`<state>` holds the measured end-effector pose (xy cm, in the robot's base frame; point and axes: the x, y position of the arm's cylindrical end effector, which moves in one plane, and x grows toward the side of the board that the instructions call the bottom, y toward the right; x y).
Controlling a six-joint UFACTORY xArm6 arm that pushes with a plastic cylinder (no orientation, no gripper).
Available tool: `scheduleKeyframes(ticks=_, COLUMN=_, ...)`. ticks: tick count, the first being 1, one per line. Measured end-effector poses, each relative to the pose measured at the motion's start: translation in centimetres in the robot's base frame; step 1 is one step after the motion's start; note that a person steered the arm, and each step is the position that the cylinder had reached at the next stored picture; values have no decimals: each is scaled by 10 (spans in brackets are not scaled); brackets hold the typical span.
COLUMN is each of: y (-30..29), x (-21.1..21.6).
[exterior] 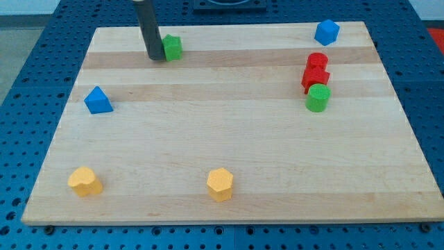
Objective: Push the green star parallel left to the red star
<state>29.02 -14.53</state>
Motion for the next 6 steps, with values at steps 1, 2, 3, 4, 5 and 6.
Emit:
scheduleKeyframes(ticks=1, y=-25, x=-16)
scheduleKeyframes(ticks=2, y=-43, x=-46)
scheduleKeyframes(ticks=3, y=-23, x=-55)
scheduleKeyframes(ticks=4, y=7, x=-28)
scheduleKeyframes(ticks=5, y=8, x=-14)
scheduleKeyframes(ticks=6, y=18, x=-6)
